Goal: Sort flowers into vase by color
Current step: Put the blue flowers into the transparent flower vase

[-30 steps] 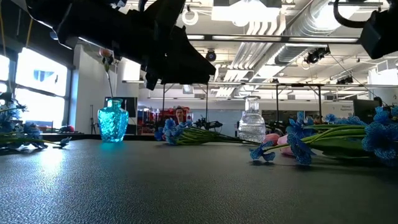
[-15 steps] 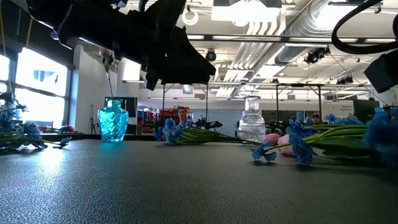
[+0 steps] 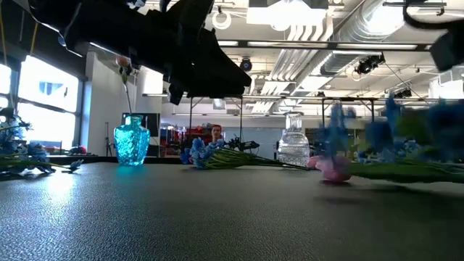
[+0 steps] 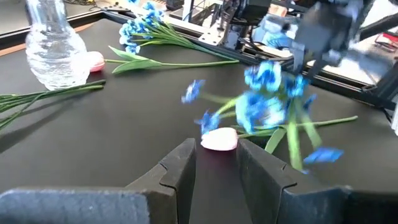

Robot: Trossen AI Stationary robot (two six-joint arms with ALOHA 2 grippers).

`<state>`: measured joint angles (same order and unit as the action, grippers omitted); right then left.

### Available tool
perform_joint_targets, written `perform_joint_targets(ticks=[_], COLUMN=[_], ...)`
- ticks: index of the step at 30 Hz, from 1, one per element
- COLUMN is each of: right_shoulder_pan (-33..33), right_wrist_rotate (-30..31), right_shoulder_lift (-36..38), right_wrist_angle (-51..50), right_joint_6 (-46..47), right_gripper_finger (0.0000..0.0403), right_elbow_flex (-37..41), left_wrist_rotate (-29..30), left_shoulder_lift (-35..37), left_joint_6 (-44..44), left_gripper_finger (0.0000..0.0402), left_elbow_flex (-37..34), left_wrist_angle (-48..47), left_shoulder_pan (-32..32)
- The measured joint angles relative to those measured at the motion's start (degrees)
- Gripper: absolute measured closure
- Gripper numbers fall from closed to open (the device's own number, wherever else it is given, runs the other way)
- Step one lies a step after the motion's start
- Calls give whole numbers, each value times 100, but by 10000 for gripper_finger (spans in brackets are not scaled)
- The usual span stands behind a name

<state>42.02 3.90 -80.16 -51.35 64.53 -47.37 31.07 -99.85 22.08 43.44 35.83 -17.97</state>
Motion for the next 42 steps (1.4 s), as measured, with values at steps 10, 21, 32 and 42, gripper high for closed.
perform_joint_targets(ticks=[10, 21, 32, 42], right_shoulder_pan=[15, -2466, -5680, -6385], right_wrist_rotate=[3118, 3473, 1249, 973], right_shoulder_lift=[2236, 2457, 2453, 2450], right_wrist_angle=[3530, 9015, 9360, 9490], right_joint_6=[-1938, -6800, -6452, -6594], right_gripper_finger=[397, 400, 402, 402], right_elbow_flex=[1605, 2608, 2493, 2493], left_wrist_rotate=[828, 2356, 2354, 2356], left_shoulder_lift=[431, 1212, 1202, 1202], left_joint_6=[-520, -771, -250, -125], left_gripper_finger=[298, 298, 298, 298], left_elbow_flex=[6, 7, 4, 4], left_wrist_angle=[-334, -1115, -1554, -1548], left_shoulder_pan=[-458, -792, -794, -794])
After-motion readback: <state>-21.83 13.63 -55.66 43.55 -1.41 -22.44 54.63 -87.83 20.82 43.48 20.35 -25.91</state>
